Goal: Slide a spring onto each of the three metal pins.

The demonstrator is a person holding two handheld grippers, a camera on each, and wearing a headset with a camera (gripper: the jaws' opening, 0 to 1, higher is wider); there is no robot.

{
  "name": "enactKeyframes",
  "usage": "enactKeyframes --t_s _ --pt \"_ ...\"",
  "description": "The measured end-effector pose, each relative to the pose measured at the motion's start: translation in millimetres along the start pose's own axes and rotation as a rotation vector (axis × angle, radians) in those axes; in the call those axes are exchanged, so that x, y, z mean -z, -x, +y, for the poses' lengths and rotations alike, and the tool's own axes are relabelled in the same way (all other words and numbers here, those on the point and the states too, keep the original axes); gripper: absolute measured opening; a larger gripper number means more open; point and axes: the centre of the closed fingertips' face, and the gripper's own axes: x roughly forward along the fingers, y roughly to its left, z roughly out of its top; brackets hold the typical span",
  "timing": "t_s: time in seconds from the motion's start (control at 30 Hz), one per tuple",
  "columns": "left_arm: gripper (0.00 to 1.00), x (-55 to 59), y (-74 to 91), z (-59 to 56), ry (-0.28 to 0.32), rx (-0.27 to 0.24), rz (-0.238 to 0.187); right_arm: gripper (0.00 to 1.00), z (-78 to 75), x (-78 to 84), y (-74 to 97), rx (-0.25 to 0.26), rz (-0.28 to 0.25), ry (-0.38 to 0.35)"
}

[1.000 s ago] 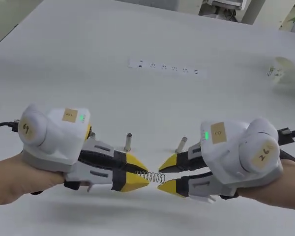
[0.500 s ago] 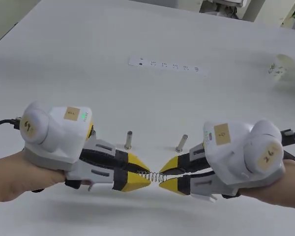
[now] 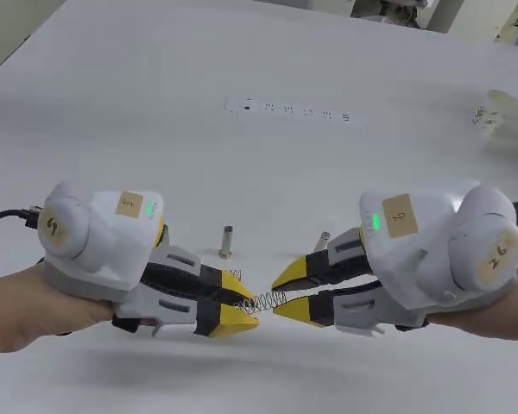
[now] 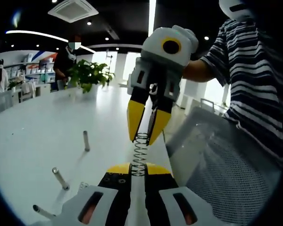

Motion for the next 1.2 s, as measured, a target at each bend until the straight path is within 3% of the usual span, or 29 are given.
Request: enactKeyframes --t_s 0.23,0.37,0.77,1.2 --pt "0.02 2.6 0.3 -0.4 -0.007 -0.001 0.006 0.07 -1.3 -13.0 -2.7 -0.024 -0.041 -0.006" --pt "0.02 0.5 0.1 0.0 -0.009 -0.003 -0.002 0.07 -3.7 -23.1 -2.7 -0.027 -0.101 -0.048" --pt "0.02 -0.9 -3.8 -2.1 -0.031 0.0 0.012 0.07 -1.9 -30.8 -9.8 -0.001 -0.134 -0.017" --pt "0.03 -3.3 -3.4 0.5 -0.038 -0.021 0.017 0.07 -4.1 -31.2 -7.1 0.017 -0.13 0.012"
